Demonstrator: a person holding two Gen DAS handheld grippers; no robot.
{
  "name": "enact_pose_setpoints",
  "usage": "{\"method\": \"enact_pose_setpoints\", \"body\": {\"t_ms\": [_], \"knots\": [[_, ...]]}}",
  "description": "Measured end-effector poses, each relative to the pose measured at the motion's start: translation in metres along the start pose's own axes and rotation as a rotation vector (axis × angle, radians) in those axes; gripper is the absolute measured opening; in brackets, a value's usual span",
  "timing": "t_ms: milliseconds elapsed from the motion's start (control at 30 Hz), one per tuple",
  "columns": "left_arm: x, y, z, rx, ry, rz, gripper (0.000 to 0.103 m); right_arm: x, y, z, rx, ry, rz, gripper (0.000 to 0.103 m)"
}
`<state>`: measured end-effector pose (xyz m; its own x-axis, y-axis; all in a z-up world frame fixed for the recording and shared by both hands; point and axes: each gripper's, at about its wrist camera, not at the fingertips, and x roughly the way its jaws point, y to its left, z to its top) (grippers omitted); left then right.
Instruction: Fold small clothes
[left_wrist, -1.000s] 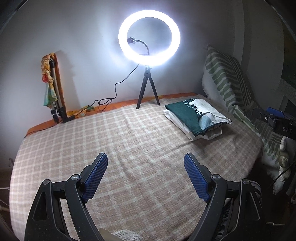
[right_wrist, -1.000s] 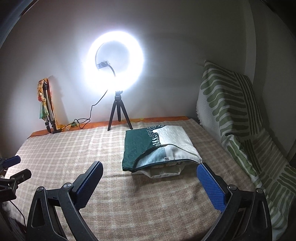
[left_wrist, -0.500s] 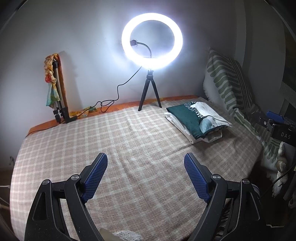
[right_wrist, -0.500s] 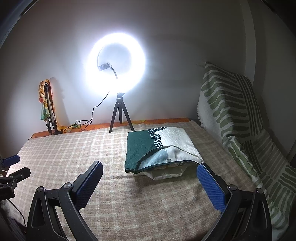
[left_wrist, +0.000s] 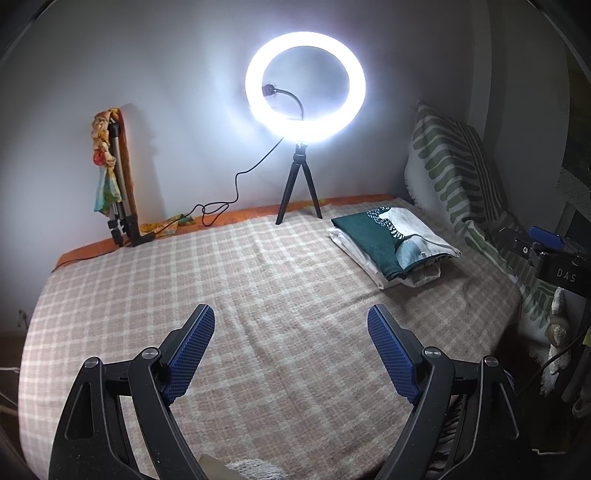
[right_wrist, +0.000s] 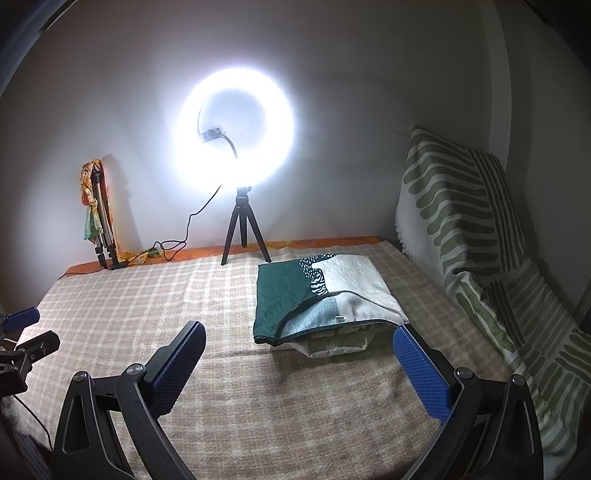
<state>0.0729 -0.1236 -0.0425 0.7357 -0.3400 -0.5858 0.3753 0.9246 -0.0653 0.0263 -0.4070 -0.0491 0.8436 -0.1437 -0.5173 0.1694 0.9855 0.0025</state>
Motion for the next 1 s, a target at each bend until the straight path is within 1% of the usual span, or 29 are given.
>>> {"method": "enact_pose_setpoints", "body": {"t_ms": [1000], "knots": [[-0.0024, 0.0018, -0.0004, -0.003, -0.009, 0.003, 0.085, 0.0008, 0.0078, -0.0016, -0.005, -0.001, 0.004, 0.103]]}}
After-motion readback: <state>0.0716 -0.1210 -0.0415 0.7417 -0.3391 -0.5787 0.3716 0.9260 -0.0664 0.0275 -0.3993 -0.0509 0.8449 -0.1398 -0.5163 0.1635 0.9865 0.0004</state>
